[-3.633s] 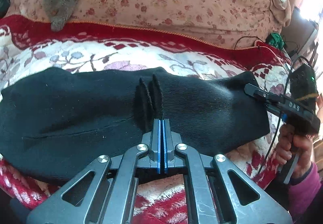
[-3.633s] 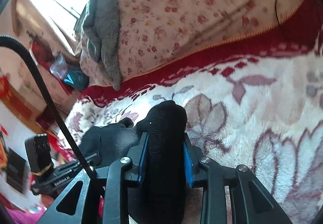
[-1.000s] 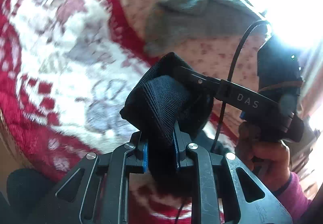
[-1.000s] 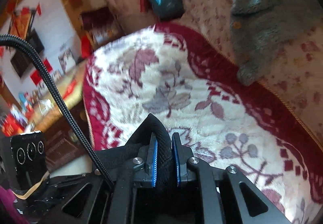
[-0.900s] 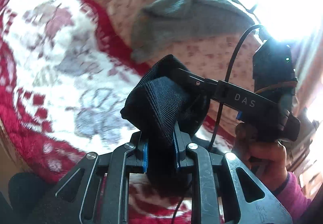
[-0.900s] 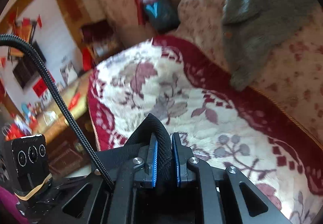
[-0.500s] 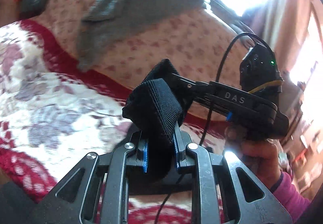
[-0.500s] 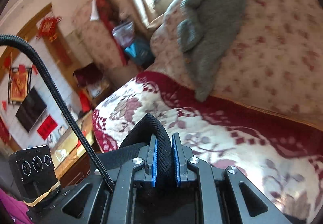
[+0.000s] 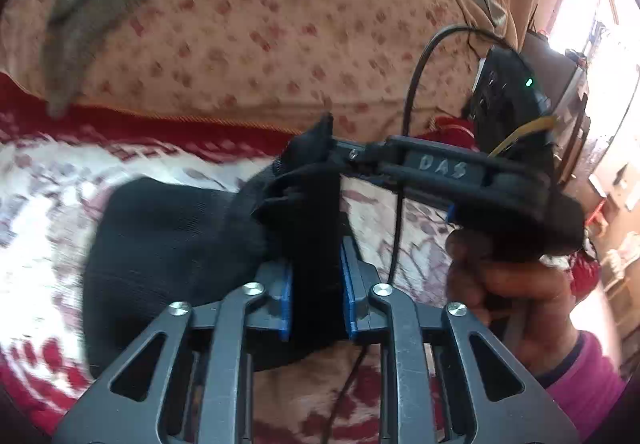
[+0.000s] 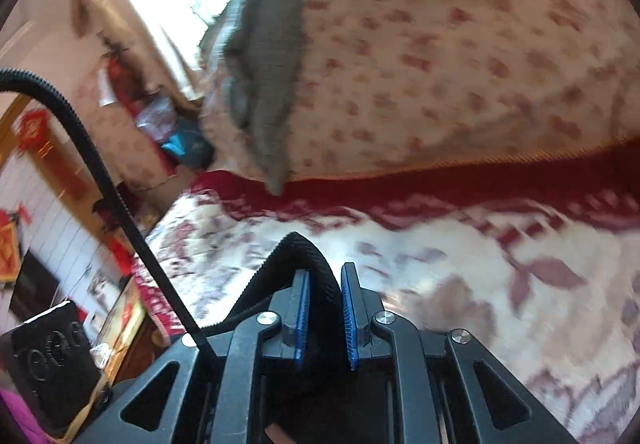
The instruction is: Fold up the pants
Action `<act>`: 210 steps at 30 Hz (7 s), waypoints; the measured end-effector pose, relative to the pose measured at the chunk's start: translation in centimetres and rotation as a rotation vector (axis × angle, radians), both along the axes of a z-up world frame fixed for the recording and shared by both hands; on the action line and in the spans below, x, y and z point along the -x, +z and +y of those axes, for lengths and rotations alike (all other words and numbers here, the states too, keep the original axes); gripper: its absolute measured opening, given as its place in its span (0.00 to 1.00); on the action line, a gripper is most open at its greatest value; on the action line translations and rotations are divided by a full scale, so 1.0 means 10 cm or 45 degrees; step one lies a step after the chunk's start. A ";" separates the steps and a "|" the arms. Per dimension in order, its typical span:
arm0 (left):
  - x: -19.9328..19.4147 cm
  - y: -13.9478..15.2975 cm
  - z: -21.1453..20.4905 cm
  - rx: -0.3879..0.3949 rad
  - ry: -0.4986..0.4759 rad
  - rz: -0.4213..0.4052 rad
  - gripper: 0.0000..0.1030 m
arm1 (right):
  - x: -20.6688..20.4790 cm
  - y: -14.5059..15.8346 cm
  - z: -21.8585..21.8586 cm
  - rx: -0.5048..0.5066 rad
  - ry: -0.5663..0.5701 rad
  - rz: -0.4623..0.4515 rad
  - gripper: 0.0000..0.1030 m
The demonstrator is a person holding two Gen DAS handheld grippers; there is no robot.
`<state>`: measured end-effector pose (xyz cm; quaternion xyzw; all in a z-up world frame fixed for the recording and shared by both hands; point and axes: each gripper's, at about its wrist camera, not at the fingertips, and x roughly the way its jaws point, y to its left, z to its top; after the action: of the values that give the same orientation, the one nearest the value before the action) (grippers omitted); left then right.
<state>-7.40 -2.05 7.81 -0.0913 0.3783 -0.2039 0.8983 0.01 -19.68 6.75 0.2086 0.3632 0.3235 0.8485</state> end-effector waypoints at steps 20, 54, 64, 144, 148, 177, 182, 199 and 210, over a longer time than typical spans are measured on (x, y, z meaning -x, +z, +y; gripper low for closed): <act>0.36 0.36 0.77 0.031 -0.075 -0.086 0.46 | 0.56 -0.22 -0.64 -0.132 -0.115 0.224 0.58; -0.10 -0.32 0.39 -0.060 0.039 0.142 0.46 | 0.50 -0.15 -0.27 0.196 -0.219 0.044 0.23; 0.06 -0.10 0.57 -0.092 0.118 0.071 0.46 | 0.80 0.25 0.03 0.206 -0.117 -0.071 0.40; -0.67 -0.51 1.19 -0.093 0.268 0.086 0.33 | 0.15 -0.43 0.04 0.306 -0.209 0.062 0.22; -0.68 -0.48 1.22 -0.084 0.250 0.117 0.39 | 0.18 -0.42 -0.07 0.232 -0.234 0.112 0.24; -0.06 -0.22 1.23 -0.129 0.255 0.138 0.40 | 0.80 -0.01 -0.09 0.168 -0.174 0.072 0.63; -0.13 -0.29 1.27 -0.063 0.229 0.201 0.42 | 0.73 -0.12 -0.11 0.149 -0.153 0.133 0.64; -0.39 -0.58 1.30 0.103 0.161 0.332 0.65 | 0.25 -0.74 -0.14 -0.064 -0.050 0.412 0.70; -0.47 -0.67 1.16 0.094 0.161 0.275 0.79 | 0.24 -0.81 -0.14 -0.136 -0.022 0.409 0.72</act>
<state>-2.72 9.56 1.09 -0.1693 0.4586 -0.1494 0.8595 -2.38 -21.07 -1.38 0.3054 0.4745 0.2974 0.7701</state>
